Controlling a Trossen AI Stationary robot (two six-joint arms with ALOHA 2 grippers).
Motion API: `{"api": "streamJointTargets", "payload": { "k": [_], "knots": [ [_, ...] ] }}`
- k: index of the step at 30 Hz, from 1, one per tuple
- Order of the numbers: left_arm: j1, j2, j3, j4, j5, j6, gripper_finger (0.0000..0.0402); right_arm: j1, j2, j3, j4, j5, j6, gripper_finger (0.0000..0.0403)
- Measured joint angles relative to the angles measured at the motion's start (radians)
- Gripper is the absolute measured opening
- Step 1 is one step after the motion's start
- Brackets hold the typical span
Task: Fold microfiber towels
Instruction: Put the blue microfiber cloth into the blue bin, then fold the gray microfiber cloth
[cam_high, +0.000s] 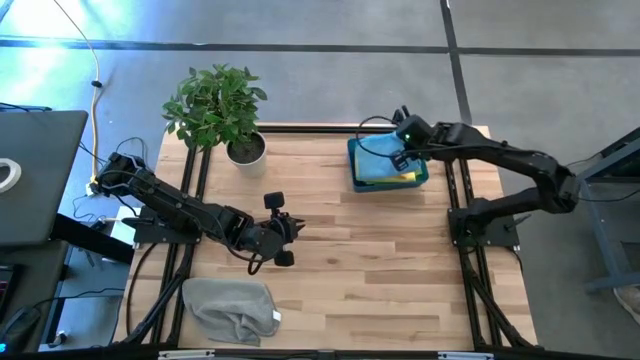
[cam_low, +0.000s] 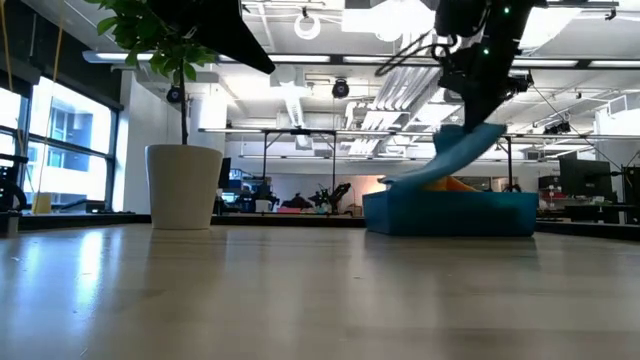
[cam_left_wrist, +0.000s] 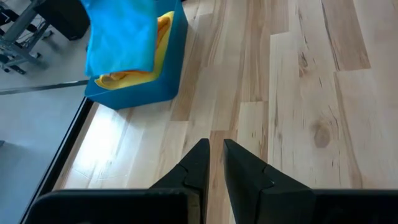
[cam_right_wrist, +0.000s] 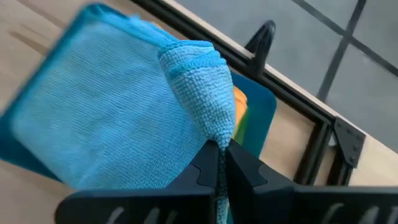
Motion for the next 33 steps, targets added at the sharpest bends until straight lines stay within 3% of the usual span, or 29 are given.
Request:
{"api": "streamJointTargets", "payload": {
  "k": [5, 11, 15, 19, 21, 25, 28, 33],
  "knots": [
    [0.000, 0.000, 0.000, 0.001, 0.000, 0.000, 0.0037, 0.000, 0.000, -0.091, 0.085, 0.014, -0.034, 0.0011],
    [0.000, 0.000, 0.000, 0.001, 0.000, 0.000, 0.0037, 0.000, 0.000, -0.174, 0.207, 0.014, -0.079, 0.0086],
    [0.000, 0.000, 0.000, 0.001, 0.000, 0.000, 0.0037, 0.000, 0.001, -0.135, 0.185, 0.072, -0.092, 0.0138],
    [0.000, 0.000, 0.000, 0.001, 0.000, -0.002, 0.0037, 0.001, 0.000, -0.039, 0.144, 0.097, -0.096, 0.0162],
    [0.000, 0.000, 0.000, 0.004, 0.000, -0.014, 0.0037, 0.008, 0.000, -0.013, 0.151, 0.041, -0.094, 0.0164],
    [-0.001, 0.000, 0.000, 0.019, 0.013, -0.102, 0.0037, 0.054, 0.000, -0.028, 0.154, -0.173, -0.099, 0.0164],
    [0.000, 0.000, 0.000, 0.025, 0.147, -0.227, 0.0037, 0.125, 0.000, -0.063, 0.152, -0.319, -0.114, 0.0165],
    [-0.023, 0.008, 0.000, 0.028, 0.589, -0.395, 0.0037, 0.328, 0.000, -0.132, 0.231, -0.417, -0.114, 0.0165]
  ]
}}
